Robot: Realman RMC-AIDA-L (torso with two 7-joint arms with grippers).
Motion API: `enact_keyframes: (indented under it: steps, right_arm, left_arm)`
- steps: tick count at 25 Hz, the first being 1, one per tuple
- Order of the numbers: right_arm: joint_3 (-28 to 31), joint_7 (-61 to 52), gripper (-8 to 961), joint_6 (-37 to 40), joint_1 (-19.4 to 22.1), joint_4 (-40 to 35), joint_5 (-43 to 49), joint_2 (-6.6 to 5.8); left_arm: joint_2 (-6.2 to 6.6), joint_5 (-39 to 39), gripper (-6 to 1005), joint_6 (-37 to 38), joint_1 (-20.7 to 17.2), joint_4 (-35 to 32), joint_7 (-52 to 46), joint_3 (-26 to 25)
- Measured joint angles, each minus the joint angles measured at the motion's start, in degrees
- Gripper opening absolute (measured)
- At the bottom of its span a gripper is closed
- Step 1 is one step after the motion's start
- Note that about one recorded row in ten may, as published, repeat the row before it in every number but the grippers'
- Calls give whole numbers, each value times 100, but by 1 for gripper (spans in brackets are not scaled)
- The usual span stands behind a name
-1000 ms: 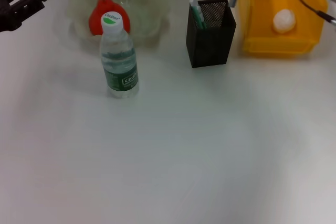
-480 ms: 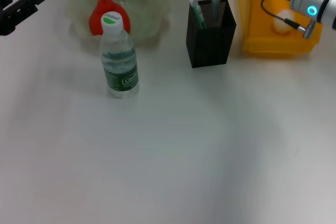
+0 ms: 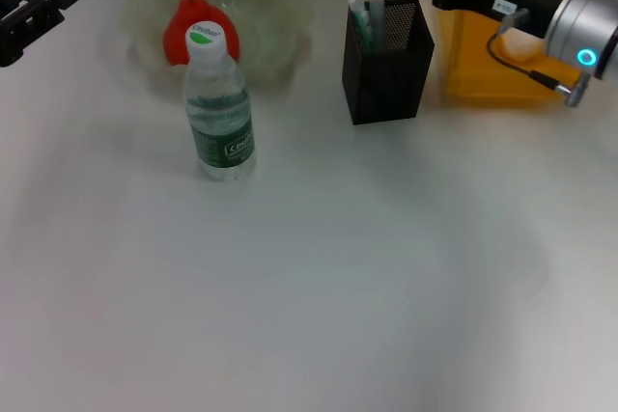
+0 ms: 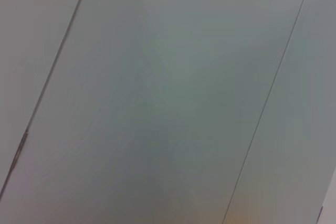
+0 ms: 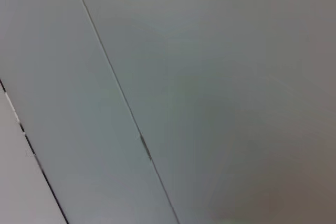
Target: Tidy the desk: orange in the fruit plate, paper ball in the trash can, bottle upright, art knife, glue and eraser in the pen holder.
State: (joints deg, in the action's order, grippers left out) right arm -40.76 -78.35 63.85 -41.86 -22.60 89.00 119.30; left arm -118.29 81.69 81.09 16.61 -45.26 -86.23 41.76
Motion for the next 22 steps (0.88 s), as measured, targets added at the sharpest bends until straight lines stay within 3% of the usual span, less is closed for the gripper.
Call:
enact_keyframes:
  steps: [3,6,8,11,12,13,17,18,19,21,22]
  right_arm:
    - [-24,-332,381,283,107,-214,-1,-13]
    - [-47,-840,483,999,215,-535,88,-60]
    - [-153,-1205,551,1627,239,-722,250,-167]
    - [-504,-1486,560,2455,240,-916,356,-344]
    - [-642,-1540,563,2694,243,-997,361,-387]
    - [-778,-1568,566,2869,245,-1071,366,-408]
    - [-1145,-1632,579,3416,249,-1294,541,-443]
    - [-1177,-1668,582,3497,237,-1322,630,-438]
    - [-1192,-1726,585,3570,216,-1341,740,-427]
    - [-1207,-1844,591,3682,163,-1361,966,-402]
    - [-1209,-1875,594,3721,147,-1364,1053,-385]
  left_arm:
    - [-1,-3,696,9,0,0,-3,-6]
    - [14,-4,696,184,0,1,-4,-41]
    - [56,-4,696,330,0,7,-37,-78]
    - [127,-4,696,510,9,47,-62,-92]
    - [325,14,696,982,63,229,-32,-92]
    - [364,19,696,1092,75,266,-10,-90]
    - [780,150,697,2230,207,637,290,-25]
    - [780,150,697,2230,207,637,290,-25]
    - [897,400,697,2856,251,649,361,0]
    - [897,400,697,2856,251,649,361,0]
    - [946,667,697,3209,278,618,374,2]
